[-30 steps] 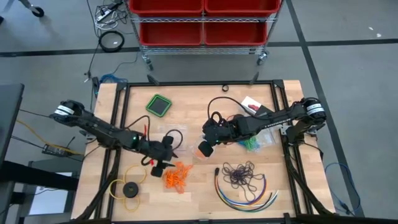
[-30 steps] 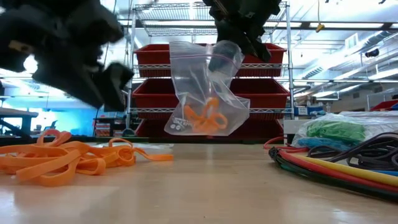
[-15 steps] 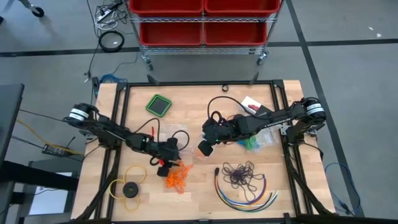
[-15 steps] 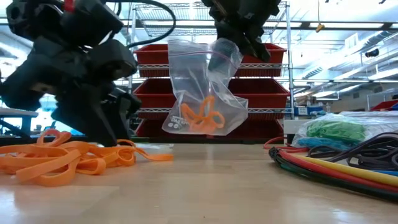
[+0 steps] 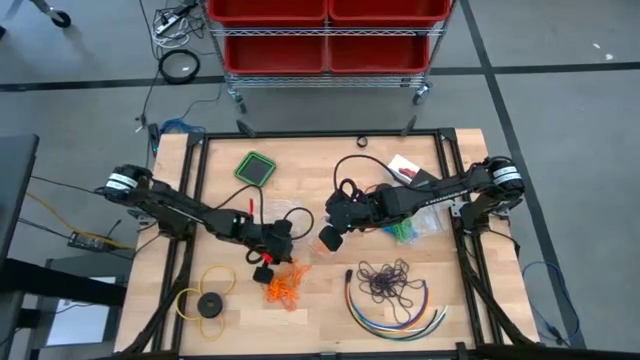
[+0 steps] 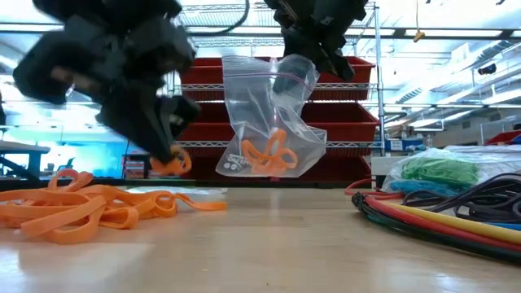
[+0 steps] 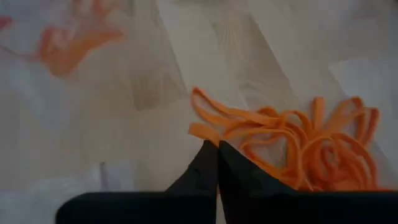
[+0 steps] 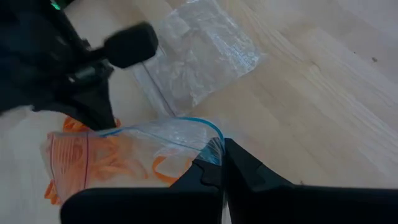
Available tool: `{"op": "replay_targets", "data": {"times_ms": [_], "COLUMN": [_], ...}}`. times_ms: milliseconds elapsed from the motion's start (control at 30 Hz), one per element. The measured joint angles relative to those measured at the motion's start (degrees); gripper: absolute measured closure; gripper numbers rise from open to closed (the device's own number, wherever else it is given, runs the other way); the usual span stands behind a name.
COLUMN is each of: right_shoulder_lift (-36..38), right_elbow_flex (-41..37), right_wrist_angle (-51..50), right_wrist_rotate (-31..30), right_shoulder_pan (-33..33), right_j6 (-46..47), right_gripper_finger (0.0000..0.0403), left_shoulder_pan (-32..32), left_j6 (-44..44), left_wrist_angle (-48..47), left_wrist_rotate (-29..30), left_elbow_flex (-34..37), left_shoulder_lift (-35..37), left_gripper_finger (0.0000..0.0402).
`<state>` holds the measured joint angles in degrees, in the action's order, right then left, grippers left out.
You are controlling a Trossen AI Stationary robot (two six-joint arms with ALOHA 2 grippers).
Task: Sort rubber bands
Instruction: Put the orange rubber band into the transparent zip bag
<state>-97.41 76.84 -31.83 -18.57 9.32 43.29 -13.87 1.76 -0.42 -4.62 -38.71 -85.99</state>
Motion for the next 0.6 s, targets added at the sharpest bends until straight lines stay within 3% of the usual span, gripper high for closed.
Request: {"op": "replay_targets", "data": {"times_ms": [233, 367, 600], "right_shoulder_lift": [0.0, 0.0, 0.0], "right_elbow_flex": [0.0, 0.0, 0.0], "right_wrist_angle": [-0.01, 0.09, 1.17], "right_wrist_rotate": [0.2, 0.19, 0.15], "right_shoulder_pan": [0.04, 0.04, 0.04], "right_j6": [0.02, 0.02, 0.04], "right_gripper_finger": [0.0403, 0.0403, 0.0403], "left_shoulder_pan": [-1.27, -2.88, -1.68], "left_j6": [4.24, 8.67, 13.39], "left_wrist_angle": [-11.58, -10.25, -5.71], "left_wrist_rotate": [1.93, 2.31, 9.12], "left_elbow_flex": [-7.87, -12.23, -15.92], "left_shoulder_lift": [7.53, 10.41, 8.65], "left_gripper_finger": [0.0399, 0.04, 0.0397]}}
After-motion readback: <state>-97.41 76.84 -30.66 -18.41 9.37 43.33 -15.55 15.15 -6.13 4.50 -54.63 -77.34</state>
